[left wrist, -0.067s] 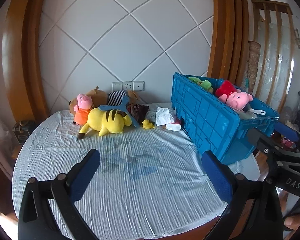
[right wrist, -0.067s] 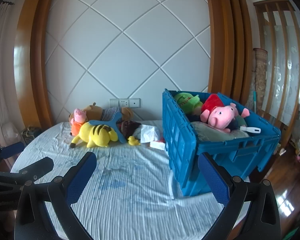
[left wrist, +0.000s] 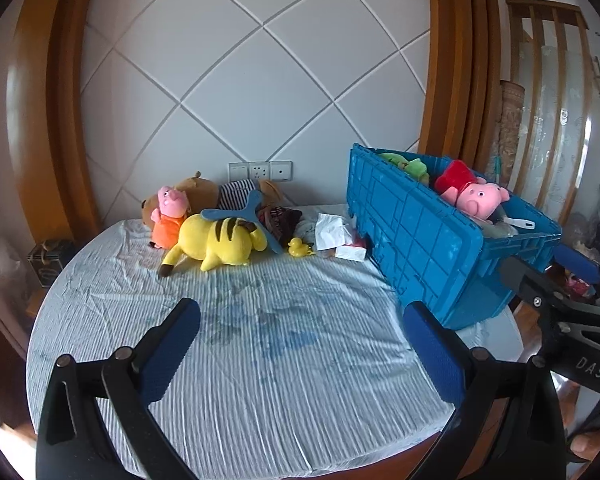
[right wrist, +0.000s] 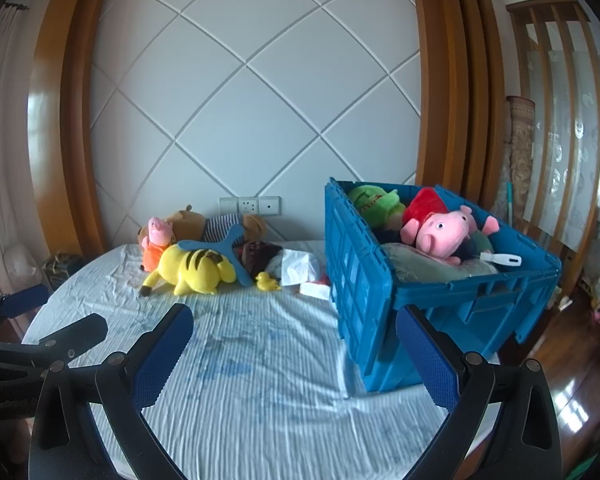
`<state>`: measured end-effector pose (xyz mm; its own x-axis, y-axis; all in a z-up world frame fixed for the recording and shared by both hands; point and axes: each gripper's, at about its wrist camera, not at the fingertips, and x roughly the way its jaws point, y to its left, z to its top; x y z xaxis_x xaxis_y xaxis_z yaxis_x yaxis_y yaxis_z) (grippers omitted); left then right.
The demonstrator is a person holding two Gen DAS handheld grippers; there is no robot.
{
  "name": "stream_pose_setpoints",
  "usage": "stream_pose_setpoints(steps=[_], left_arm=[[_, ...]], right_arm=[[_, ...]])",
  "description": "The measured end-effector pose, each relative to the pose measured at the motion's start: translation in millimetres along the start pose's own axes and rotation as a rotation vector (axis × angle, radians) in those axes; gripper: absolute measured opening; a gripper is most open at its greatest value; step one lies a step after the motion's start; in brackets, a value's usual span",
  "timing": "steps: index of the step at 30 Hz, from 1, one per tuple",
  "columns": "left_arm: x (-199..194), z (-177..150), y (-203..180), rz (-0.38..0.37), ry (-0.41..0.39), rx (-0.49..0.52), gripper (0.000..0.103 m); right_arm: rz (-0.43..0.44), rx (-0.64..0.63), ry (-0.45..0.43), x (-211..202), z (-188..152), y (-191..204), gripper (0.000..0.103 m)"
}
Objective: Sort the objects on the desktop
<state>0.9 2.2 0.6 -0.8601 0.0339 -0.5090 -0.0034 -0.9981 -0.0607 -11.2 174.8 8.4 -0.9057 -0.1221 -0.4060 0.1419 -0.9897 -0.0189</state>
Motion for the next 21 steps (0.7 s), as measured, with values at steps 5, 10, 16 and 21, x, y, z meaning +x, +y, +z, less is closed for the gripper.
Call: stream_pose_setpoints(steps=[5, 10, 16, 21], left_arm=[[1.3, 0.2, -5.4, 0.01, 0.024, 0.0, 0.103], [0.8, -1.4, -7.5, 0.041, 0.004, 0.016, 0.103], [-0.7, -3.1, -11.4, 0.057, 0.007, 0.022, 0.103], [1.4, -3.2, -15.1, 0.06, 0.015, 0.033, 0.103]], right_arm=[[0.007, -0.002, -0.001, -0.5, 1.6, 3.8, 0.103], [0.012, -0.003, -0.003, 0.2, -3.6, -1.3, 0.103], [0.013, -0.008, -0.011, -1.1, -3.0, -1.2, 0.103], [0.016, -0.012, -0.011, -3.5, -4.3, -0.9, 0.103]])
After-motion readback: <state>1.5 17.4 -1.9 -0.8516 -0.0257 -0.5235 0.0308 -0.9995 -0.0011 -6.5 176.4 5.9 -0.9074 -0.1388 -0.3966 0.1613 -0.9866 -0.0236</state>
